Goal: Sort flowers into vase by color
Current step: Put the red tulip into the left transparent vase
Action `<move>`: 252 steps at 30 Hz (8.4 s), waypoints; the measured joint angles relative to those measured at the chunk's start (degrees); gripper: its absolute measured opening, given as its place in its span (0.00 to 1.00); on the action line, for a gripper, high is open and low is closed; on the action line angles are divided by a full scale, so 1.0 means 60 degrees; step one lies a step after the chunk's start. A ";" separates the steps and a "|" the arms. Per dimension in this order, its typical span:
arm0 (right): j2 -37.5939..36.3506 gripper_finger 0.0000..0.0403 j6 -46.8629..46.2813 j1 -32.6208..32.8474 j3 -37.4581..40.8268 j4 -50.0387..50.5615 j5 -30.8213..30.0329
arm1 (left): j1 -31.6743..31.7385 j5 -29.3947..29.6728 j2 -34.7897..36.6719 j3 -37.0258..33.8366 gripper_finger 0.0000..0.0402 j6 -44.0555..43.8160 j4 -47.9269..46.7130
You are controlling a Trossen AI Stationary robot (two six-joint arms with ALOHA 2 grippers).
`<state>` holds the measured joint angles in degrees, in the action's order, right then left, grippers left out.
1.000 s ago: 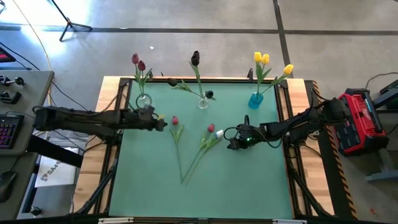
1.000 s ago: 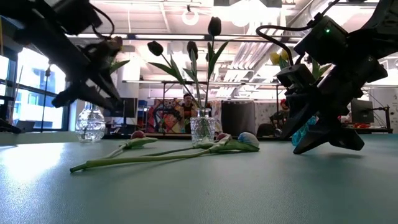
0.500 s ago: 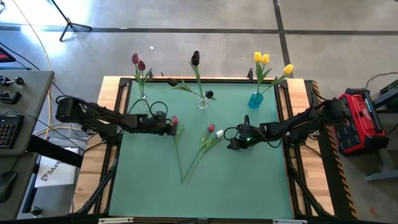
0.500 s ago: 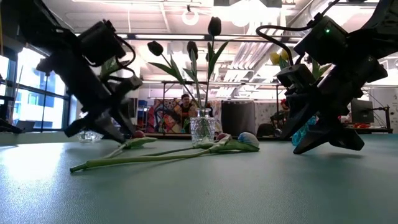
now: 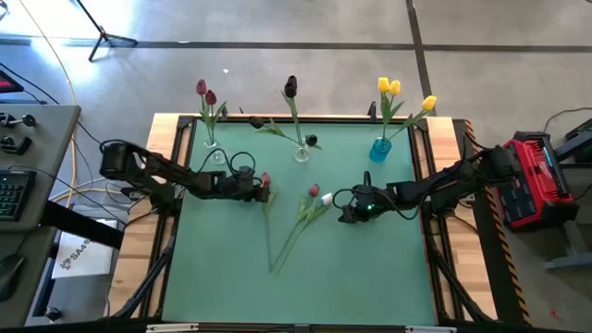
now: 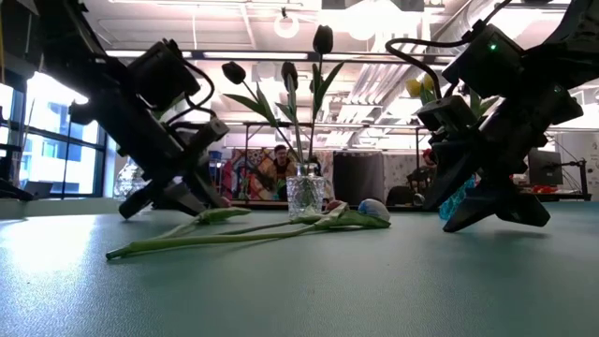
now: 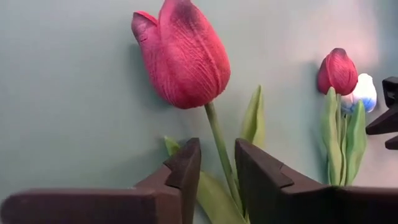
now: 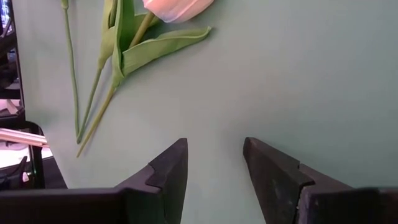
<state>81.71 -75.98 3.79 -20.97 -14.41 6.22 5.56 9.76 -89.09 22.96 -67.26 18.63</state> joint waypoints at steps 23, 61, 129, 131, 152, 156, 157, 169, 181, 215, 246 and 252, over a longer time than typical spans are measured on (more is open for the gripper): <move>0.0001 0.39 0.0408 0.0191 0.0004 0.0011 0.0034 | -0.0035 0.0239 0.2667 -0.0062 0.00 0.1580 0.0401; 0.0007 0.39 0.0821 -0.0148 0.0005 0.0226 0.0354 | -0.0619 0.7705 1.1558 0.1337 0.00 1.6814 0.0213; 0.0018 0.39 -0.0033 0.0505 0.0025 -0.0181 -0.2438 | 0.3796 0.3755 1.0359 0.2971 0.32 0.6631 -0.8727; 0.0018 0.39 0.0332 0.0430 0.0025 -0.0258 -0.2470 | 0.3791 0.3430 1.0359 0.3261 0.32 0.6987 -0.8851; -0.0011 0.39 -0.0665 0.1310 -0.0018 0.0175 -0.2228 | 0.0330 0.1734 0.9879 0.2774 0.31 0.3411 -0.9822; -0.0008 0.39 -0.0877 0.1333 -0.0018 0.0168 -0.2357 | -0.0787 0.1793 0.9354 0.2365 0.31 0.2571 -0.9693; -0.0007 0.39 -0.0895 0.1333 -0.0015 0.0143 -0.2370 | -0.1058 0.1800 0.9186 0.2250 0.31 0.2385 -0.9592; 0.0004 0.39 -0.0863 0.1333 0.0000 0.0076 -0.2394 | -0.3092 0.1987 0.5582 0.1341 0.31 0.1723 -0.5593; 0.0007 0.39 -0.0684 0.1330 0.0000 0.0073 -0.2360 | -0.2831 0.1514 0.1179 0.1341 0.31 0.2407 -0.0436; 0.0004 0.39 -0.0080 0.1814 0.0000 0.0193 -0.1483 | -0.2732 -0.0098 -0.2939 0.4812 0.17 0.2969 -0.1633; 0.0007 0.39 -0.0073 0.1818 0.0007 0.0211 -0.1607 | -0.2769 0.0845 -0.3718 0.4871 0.10 0.2915 -0.2530; 0.0007 0.39 0.0065 0.1818 0.0007 0.0215 -0.1768 | -0.2769 0.0900 -0.3491 0.4830 0.02 0.2507 -0.2263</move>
<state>81.76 -75.59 14.70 -20.93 -13.13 -4.38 -11.05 15.16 -110.04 51.94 -52.21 5.05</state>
